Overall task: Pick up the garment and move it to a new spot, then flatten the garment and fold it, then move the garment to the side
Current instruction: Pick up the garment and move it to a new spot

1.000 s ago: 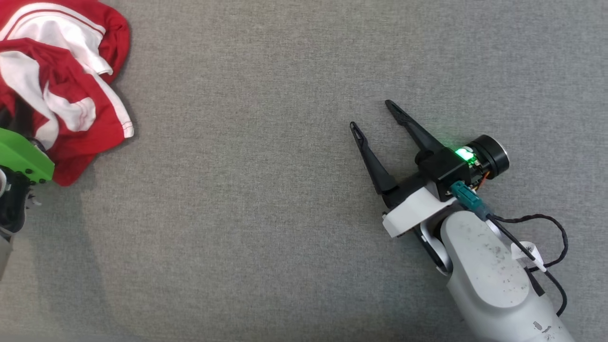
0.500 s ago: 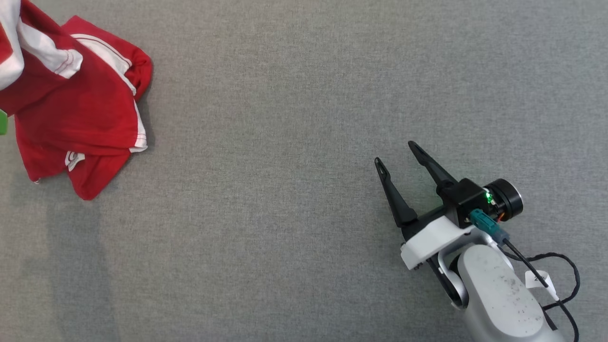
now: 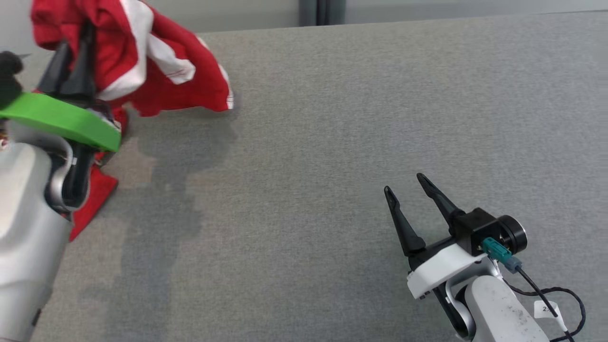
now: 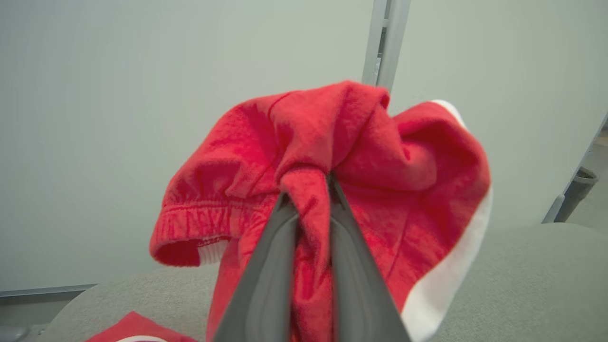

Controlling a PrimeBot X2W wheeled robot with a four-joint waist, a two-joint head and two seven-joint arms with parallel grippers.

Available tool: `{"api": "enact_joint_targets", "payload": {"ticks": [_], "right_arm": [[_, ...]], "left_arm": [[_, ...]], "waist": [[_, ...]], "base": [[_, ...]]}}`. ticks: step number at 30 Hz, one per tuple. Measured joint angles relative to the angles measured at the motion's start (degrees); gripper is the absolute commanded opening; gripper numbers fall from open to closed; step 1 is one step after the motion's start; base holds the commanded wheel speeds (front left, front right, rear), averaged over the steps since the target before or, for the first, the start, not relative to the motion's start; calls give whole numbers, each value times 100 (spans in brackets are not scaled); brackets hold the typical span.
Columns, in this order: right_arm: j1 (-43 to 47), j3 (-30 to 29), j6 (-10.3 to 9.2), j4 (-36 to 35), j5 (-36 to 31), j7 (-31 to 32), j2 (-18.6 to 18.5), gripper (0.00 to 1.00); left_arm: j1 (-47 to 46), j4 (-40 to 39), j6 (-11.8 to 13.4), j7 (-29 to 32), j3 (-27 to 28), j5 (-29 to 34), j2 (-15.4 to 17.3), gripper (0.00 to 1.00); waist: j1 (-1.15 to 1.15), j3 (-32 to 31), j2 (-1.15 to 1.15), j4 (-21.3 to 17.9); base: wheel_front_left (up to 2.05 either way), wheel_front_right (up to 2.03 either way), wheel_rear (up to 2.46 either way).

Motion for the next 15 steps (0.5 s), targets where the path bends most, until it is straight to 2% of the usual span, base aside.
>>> {"api": "enact_joint_targets", "payload": {"ticks": [9, 15], "right_arm": [[208, -51, 0, -146, 21, 0, -1, 100], [322, -51, 0, -243, 93, 0, -1, 100]], "left_arm": [[210, -222, 0, 0, -578, -23, -878, 0], [398, -125, 0, 1, -882, -154, -1301, 0]], "waist": [[0, -207, 0, -817], [0, -232, 0, -1368]], "base": [[0, 0, 0], [0, 0, 0]]}}
